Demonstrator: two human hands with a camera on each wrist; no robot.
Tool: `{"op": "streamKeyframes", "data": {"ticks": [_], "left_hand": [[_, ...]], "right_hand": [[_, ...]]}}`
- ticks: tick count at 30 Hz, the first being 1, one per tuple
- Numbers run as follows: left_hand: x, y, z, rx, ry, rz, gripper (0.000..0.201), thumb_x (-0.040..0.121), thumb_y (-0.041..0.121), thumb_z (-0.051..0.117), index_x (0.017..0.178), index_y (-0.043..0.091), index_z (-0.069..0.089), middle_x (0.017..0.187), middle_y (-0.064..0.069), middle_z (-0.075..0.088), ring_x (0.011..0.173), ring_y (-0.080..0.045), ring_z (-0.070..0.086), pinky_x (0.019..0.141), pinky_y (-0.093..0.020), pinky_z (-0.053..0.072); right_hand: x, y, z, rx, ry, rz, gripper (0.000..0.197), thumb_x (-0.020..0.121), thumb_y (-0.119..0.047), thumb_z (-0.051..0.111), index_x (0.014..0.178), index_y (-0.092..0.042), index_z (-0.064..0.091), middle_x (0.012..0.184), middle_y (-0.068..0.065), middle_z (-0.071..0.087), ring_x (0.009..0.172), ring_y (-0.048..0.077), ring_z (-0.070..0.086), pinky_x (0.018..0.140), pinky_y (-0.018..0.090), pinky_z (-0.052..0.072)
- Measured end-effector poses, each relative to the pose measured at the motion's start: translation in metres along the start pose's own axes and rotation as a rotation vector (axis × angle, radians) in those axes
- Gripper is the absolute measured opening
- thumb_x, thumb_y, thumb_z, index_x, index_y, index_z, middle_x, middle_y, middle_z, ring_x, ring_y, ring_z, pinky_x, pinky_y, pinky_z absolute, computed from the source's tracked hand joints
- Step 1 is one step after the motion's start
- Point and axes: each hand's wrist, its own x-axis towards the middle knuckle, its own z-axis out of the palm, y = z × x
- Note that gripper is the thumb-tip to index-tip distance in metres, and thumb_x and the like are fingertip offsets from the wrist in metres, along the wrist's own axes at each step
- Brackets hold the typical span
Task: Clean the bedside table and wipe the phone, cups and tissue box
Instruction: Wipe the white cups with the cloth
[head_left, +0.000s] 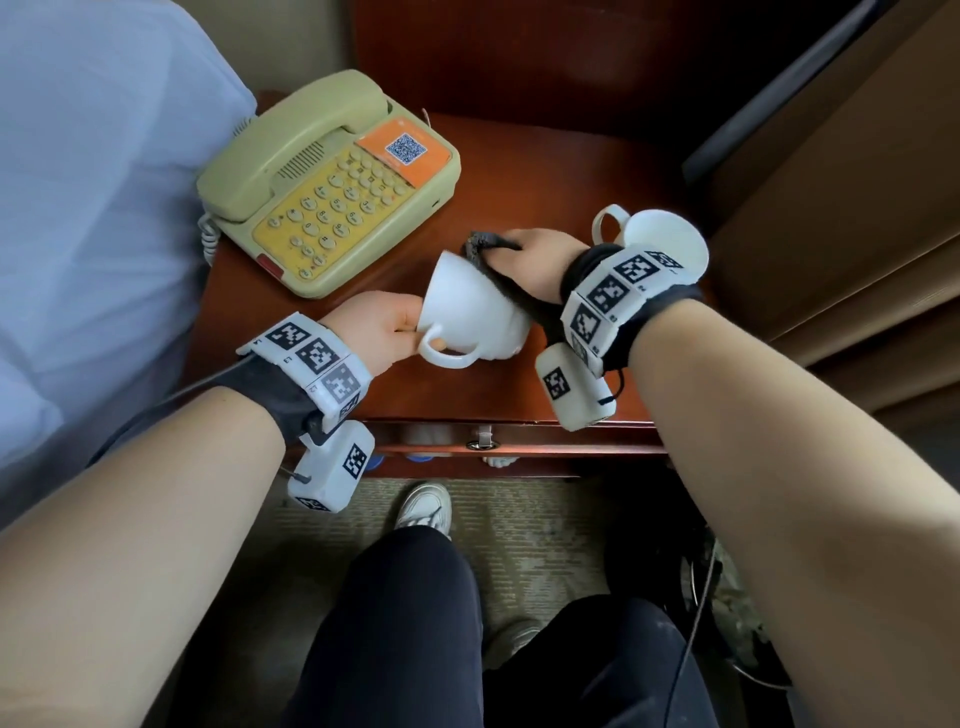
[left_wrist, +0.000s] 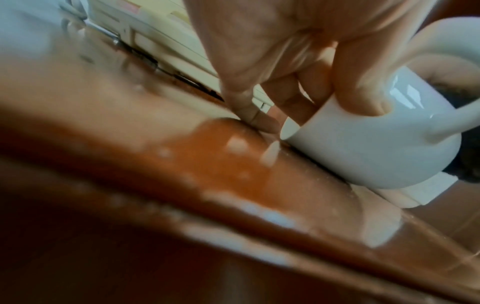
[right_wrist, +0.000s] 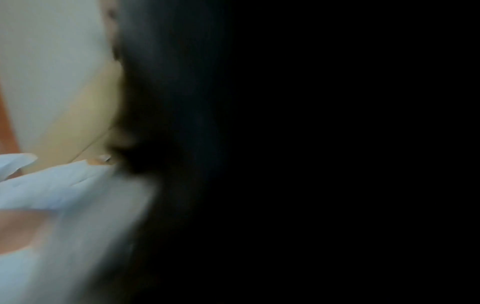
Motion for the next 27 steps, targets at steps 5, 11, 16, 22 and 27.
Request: {"op": "streamKeyframes", "data": {"ticks": [5,11,16,22,27], "left_hand": [[0.001,0.009,-0.005,-0.101,0.021,-0.051,0.023,0.089,0.018,0.060,0.108,0.006,0.064,0.106,-0.010,0.067,0.100,-0.024,0.060,0.088,-0.035,0.045],[-0.004,0.038,-0.010,-0.910,0.155,-0.232,0.013,0.095,0.009,0.046,0.092,0.010,0.058,0.088,-0.006,0.062,0.081,-0.019,0.060,0.072,-0.035,0.052],[0.011,0.035,-0.009,-1.268,0.048,-0.254,0.020,0.095,0.022,0.047,0.102,0.010,0.061,0.089,-0.004,0.072,0.078,-0.014,0.069,0.066,-0.030,0.059],[0.024,0.005,0.000,-1.284,-0.139,-0.312,0.056,0.086,0.048,0.047,0.126,0.010,0.053,0.111,0.002,0.067,0.097,-0.010,0.064,0.084,-0.028,0.052],[0.006,0.037,-0.013,-1.366,0.068,-0.326,0.051,0.101,0.033,0.025,0.135,-0.001,0.042,0.131,-0.017,0.054,0.105,-0.025,0.061,0.083,-0.039,0.049]], "right_hand": [[-0.016,0.018,0.001,0.038,0.098,0.027,0.036,0.098,-0.033,0.031,0.114,-0.012,0.056,0.104,0.009,0.061,0.094,0.025,0.054,0.078,0.028,0.035],[-0.041,0.044,0.013,0.364,0.525,-0.177,0.046,0.092,-0.030,0.036,0.137,-0.019,0.043,0.120,0.007,0.058,0.110,0.025,0.052,0.101,0.034,0.038],[-0.038,0.033,0.028,-0.110,0.704,-0.457,0.060,0.080,-0.029,0.035,0.138,-0.015,0.042,0.135,0.019,0.048,0.108,0.045,0.049,0.098,0.048,0.037],[-0.038,0.045,0.063,-0.439,0.780,-0.763,0.051,0.078,-0.009,0.045,0.126,-0.025,0.054,0.134,0.006,0.052,0.097,0.030,0.037,0.071,0.045,0.052],[-0.049,0.064,0.056,-0.522,0.657,-0.799,0.052,0.076,-0.012,0.041,0.124,-0.026,0.058,0.131,0.006,0.055,0.096,0.030,0.038,0.069,0.044,0.052]]}}
